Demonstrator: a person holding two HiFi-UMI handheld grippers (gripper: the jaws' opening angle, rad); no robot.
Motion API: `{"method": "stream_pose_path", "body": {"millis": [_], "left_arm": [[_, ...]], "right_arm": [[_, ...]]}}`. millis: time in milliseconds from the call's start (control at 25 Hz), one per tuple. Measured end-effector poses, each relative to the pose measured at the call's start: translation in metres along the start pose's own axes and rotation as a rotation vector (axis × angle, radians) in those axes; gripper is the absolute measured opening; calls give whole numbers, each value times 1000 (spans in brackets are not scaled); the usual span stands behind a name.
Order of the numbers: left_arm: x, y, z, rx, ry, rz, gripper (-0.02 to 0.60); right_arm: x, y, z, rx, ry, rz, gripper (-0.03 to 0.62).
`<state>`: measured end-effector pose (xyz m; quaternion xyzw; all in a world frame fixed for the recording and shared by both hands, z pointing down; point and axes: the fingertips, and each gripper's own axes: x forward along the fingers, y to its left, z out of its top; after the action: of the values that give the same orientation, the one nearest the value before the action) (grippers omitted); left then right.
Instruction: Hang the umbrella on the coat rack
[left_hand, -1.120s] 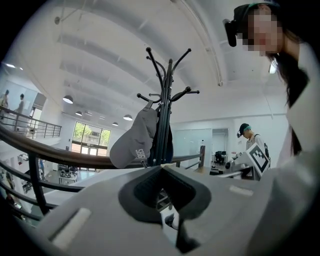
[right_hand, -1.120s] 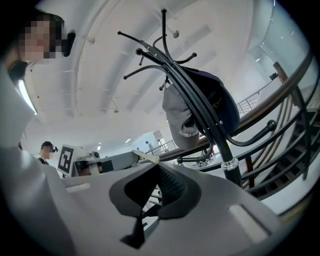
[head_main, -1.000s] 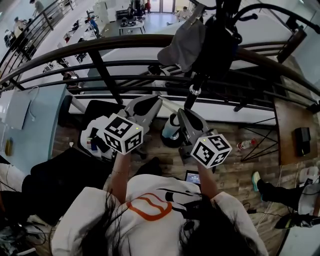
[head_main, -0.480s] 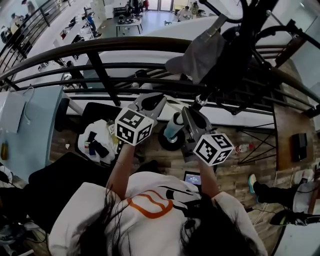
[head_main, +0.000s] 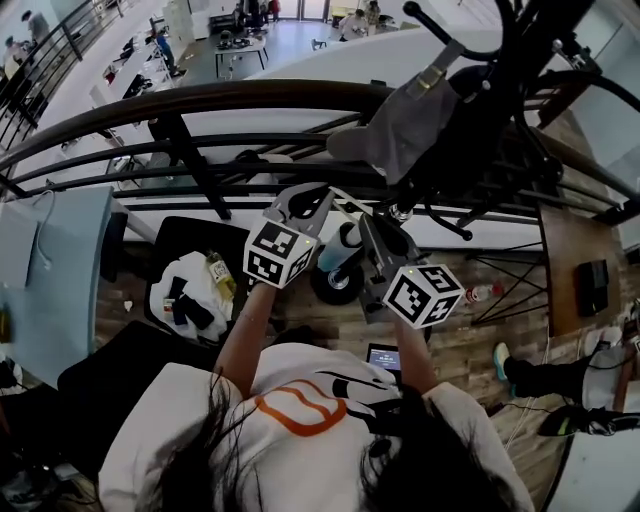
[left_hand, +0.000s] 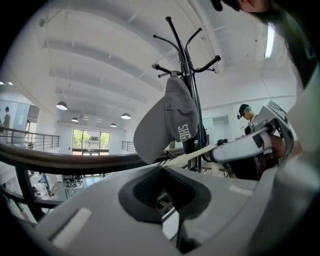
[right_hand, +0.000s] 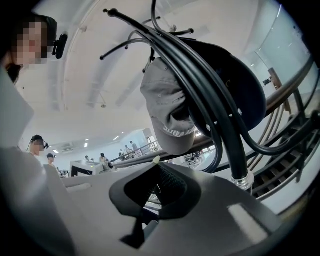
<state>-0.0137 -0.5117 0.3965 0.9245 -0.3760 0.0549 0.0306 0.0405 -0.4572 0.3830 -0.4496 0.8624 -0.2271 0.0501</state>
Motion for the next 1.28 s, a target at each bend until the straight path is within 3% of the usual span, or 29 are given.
{"method": "stream_pose_path", "body": {"millis": [200, 480, 1280], "left_arm": [[14, -1, -19, 44, -13, -35, 0], [29, -2, -33, 9, -11, -106, 0], [58, -44, -54, -178, -70, -329, 0]], "right_arm": [[5, -11, -5, 10, 8, -37, 21], [6, -28, -16, 32, 27, -102, 20], [-18, -83, -47, 95, 67, -262, 21]]}}
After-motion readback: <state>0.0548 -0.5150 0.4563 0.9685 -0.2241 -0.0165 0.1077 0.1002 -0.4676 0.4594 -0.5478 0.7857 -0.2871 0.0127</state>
